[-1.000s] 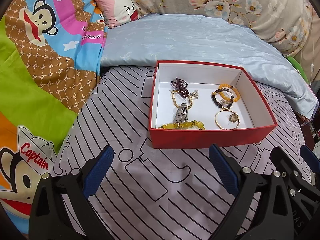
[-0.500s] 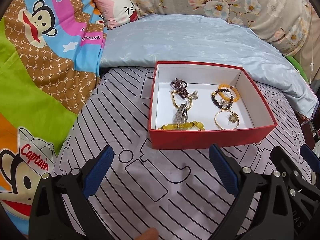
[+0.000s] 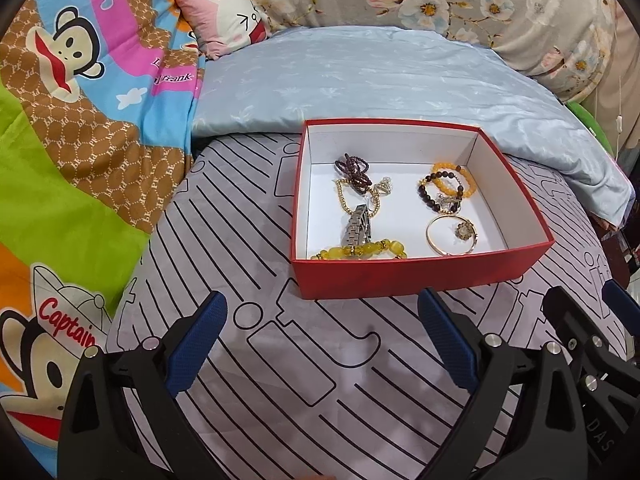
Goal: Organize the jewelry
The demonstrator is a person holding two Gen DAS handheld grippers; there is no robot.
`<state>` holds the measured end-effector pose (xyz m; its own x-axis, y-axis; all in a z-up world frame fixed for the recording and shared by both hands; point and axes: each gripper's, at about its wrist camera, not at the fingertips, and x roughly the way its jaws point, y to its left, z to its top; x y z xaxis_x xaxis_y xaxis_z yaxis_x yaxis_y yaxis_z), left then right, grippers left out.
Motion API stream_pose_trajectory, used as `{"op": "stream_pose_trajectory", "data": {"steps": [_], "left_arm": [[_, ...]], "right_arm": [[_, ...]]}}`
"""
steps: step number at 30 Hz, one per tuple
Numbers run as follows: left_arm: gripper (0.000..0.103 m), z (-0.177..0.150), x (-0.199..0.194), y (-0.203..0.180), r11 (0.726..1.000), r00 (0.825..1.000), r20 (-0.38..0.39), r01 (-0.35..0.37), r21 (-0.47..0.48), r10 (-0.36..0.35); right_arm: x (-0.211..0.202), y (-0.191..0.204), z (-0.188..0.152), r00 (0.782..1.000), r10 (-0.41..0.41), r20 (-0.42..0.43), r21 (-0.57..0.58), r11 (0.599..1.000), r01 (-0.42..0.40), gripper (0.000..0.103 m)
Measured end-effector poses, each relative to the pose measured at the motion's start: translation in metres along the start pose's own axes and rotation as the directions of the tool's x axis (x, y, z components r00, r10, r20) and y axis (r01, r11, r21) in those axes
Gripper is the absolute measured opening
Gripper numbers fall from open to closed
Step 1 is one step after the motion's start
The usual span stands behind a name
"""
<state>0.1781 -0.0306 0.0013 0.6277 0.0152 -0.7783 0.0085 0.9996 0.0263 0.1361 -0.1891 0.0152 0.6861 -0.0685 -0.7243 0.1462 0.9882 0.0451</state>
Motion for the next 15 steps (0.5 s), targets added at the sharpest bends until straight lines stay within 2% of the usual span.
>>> {"op": "stream_pose_trajectory", "data": {"steps": [15], "left_arm": [[0.094,-0.0001,0.0014,-0.0012,1.0,1.0,-0.007,-0.009,0.007,0.009]], "right_arm": [[0.0014,-0.002,-0.001,1.0,0.004,0.0,0.006,1.0,-0.004,0.086]]}}
